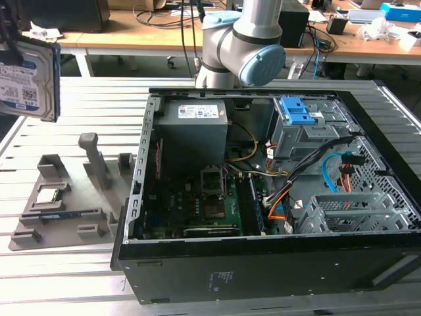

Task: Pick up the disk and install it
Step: 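Pick up the disk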

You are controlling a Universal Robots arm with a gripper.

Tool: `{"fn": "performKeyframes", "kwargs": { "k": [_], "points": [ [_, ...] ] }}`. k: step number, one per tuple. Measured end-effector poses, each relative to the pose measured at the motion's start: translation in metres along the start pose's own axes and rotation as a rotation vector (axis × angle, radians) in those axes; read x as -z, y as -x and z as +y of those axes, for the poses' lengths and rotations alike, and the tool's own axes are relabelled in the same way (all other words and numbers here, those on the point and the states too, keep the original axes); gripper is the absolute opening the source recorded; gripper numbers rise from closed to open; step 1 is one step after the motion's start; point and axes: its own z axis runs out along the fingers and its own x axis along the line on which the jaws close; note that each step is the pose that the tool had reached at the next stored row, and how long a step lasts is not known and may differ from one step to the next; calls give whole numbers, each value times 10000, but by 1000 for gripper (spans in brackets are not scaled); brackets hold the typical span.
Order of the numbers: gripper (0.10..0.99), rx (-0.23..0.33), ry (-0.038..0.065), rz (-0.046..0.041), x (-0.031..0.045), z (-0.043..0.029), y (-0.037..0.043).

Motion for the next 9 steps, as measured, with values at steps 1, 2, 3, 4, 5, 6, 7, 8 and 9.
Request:
{"fn": "performKeyframes", "kwargs": {
  "k": [1, 2, 3, 4, 5, 6, 7, 8, 9],
  "points": [
    [365, -1, 0, 0, 22, 0, 0],
    [365, 0, 0, 0, 55, 1, -1],
    [365, 0, 0, 0, 77, 1, -1],
    [365, 0, 0, 0, 112, 2, -2],
    [365, 0, 0, 0, 130, 2, -1],
    [365, -3, 1, 0, 168, 3, 3],
    [365, -3, 0, 0, 195, 3, 8],
    [365, -1, 0, 0, 217, 2, 10],
    [365, 0, 1, 0, 240, 2, 12]
  ]
}}
